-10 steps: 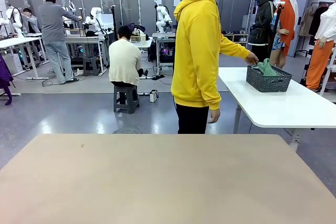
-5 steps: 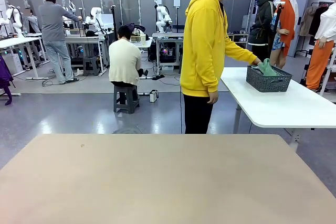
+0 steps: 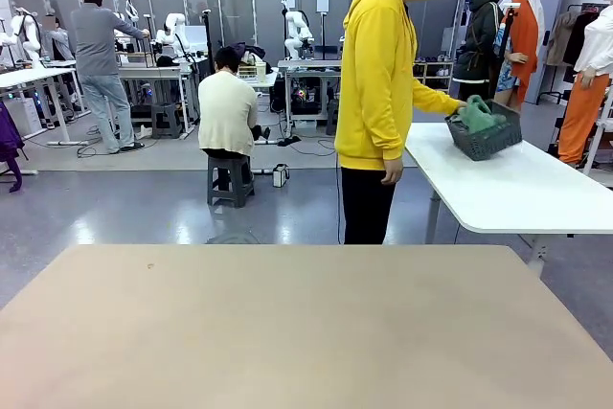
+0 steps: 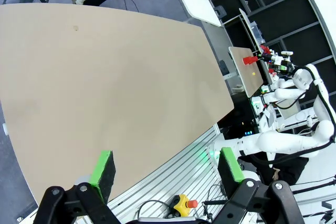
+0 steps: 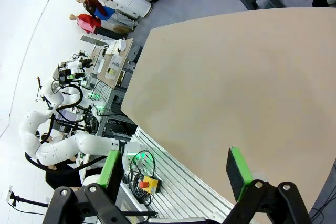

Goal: Fold the towels and place them in the basket.
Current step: When a person lays out a Towel with hook on the table, fold it in half twice.

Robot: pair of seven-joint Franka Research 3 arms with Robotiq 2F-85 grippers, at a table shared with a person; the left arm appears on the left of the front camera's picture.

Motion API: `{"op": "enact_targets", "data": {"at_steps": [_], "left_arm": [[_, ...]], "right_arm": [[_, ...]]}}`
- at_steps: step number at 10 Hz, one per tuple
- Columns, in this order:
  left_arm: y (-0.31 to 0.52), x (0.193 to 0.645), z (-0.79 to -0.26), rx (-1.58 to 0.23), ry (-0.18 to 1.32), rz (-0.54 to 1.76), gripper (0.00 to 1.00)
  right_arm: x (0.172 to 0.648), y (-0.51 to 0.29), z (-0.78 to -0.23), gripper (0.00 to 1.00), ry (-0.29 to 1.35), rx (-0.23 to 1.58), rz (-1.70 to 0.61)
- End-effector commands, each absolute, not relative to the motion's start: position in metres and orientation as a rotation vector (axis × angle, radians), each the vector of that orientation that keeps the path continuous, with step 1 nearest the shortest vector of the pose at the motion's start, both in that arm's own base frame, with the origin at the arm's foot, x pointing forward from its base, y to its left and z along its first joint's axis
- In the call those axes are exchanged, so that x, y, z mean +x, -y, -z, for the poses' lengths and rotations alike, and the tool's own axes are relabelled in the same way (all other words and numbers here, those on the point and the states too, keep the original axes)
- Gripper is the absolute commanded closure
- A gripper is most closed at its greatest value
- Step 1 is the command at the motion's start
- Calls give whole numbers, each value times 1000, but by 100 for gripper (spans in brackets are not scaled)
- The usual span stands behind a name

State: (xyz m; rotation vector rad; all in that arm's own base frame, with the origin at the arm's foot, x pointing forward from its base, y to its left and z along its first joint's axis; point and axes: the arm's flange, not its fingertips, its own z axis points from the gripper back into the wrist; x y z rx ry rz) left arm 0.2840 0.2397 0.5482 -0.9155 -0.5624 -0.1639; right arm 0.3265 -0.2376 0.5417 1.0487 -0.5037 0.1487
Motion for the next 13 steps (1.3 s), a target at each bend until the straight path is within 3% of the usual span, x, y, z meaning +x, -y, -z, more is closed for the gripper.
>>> {"op": "enact_targets", "data": {"at_steps": [1,13], "left_arm": [[-241,285,-551,-921,571,177,0],[-241,285,-551,-921,571,177,0]], "right_arm": [[327,238,-542,0,513,1050,-165],[327,238,-542,0,513,1050,-165]]}}
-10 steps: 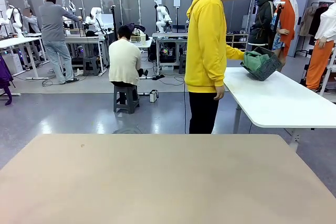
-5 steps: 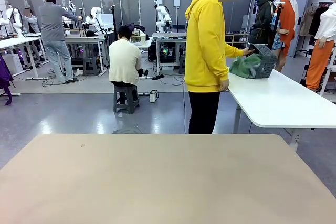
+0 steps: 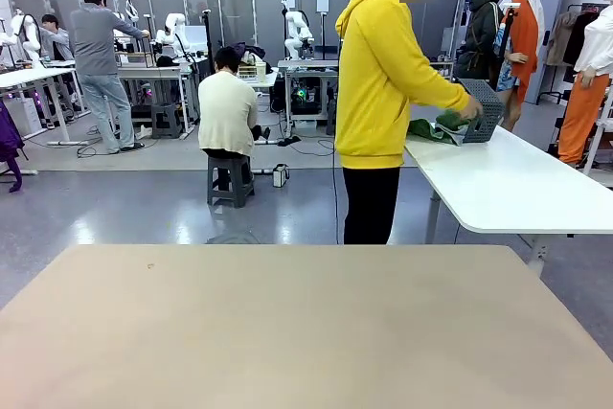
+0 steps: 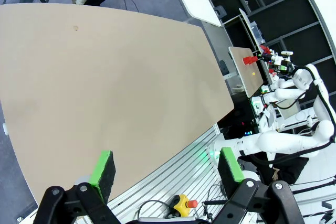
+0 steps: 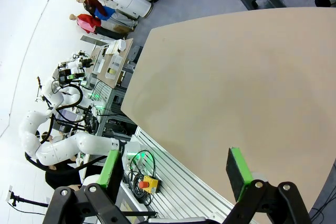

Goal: Fold the towels and place them in the basket.
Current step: When a person lays out a Towel with hook on the table, fold it in half twice.

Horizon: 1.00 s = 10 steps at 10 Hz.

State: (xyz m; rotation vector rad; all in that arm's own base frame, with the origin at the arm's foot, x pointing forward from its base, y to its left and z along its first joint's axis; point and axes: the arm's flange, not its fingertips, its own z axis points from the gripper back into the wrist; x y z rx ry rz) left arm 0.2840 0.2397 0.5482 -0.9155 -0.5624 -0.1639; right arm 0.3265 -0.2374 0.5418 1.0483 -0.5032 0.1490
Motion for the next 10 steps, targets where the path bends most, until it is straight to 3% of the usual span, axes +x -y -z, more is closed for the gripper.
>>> {"op": "enact_targets", "data": {"at_steps": [1,10], "left_arm": [[-241,285,-551,-921,571,177,0],[-241,285,-551,-921,571,177,0]], "right_arm": [[327,238,-542,0,513,1050,-165],[327,238,-542,0,513,1050,-165]]}}
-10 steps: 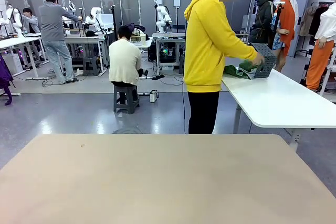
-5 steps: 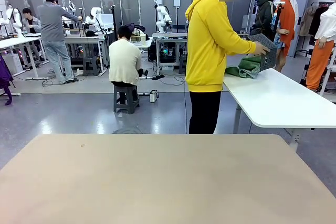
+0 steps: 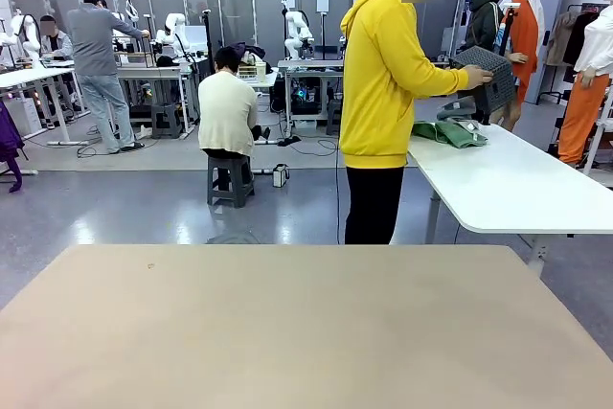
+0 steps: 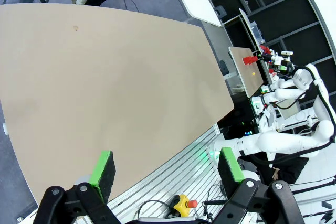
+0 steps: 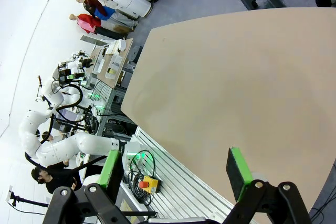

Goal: Fold the towels and place them in the basket.
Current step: When a person lays out a Towel with hook on the table, fold it in half twice.

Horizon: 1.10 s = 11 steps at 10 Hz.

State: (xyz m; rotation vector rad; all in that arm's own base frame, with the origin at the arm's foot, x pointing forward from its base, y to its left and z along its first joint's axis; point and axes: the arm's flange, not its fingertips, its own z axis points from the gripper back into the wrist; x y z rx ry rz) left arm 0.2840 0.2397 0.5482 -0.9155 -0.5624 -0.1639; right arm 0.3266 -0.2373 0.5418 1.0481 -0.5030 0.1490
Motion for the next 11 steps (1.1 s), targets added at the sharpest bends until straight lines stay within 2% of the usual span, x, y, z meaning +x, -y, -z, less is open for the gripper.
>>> {"op": "enact_targets", "data": {"at_steps": [1,11], "left_arm": [[-241,285,-551,-921,571,177,0],[-241,285,-551,-921,571,177,0]], "right_arm": [[327,238,-542,0,513,1050,-165],[327,238,-542,0,513,1050,-165]]}}
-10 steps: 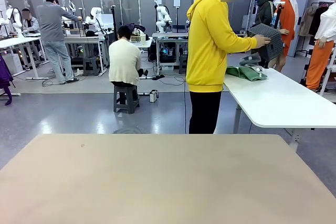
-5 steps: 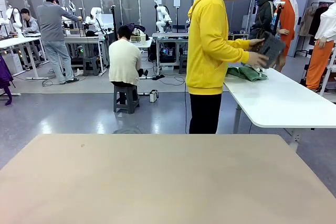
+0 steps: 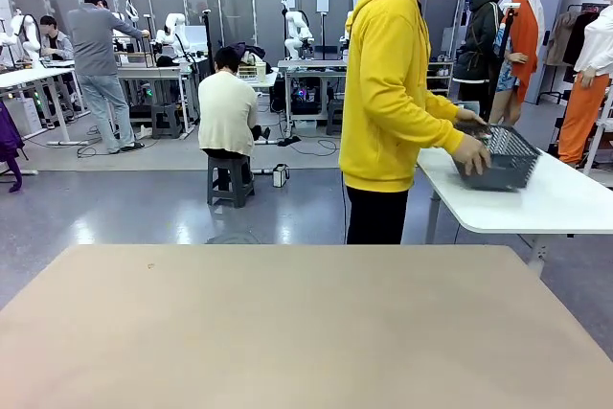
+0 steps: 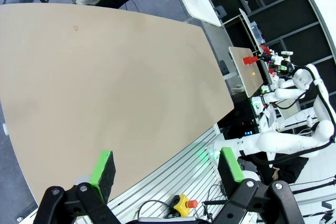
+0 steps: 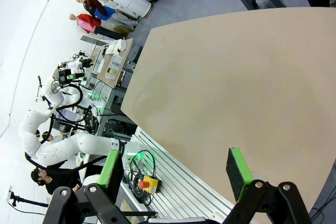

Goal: Fold the towels and place them in the basket.
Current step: When a person lays out a Towel with hook on the table, fold it in half twice.

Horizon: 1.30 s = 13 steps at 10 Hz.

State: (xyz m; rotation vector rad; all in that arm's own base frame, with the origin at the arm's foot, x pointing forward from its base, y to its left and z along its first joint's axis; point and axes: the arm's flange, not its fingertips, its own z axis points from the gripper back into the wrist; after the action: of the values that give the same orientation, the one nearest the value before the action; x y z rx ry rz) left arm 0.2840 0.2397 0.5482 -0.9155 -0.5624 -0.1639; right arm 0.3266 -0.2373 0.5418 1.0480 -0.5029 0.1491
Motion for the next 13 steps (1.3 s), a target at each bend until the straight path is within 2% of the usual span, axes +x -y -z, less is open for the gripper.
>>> {"op": "enact_targets", "data": {"at_steps": [1,13], "left_arm": [[-241,285,-551,-921,571,177,0],[-241,285,-551,-921,571,177,0]], "right_arm": [[327,238,-542,0,513,1050,-165],[327,238,-542,0,513,1050,-165]]}}
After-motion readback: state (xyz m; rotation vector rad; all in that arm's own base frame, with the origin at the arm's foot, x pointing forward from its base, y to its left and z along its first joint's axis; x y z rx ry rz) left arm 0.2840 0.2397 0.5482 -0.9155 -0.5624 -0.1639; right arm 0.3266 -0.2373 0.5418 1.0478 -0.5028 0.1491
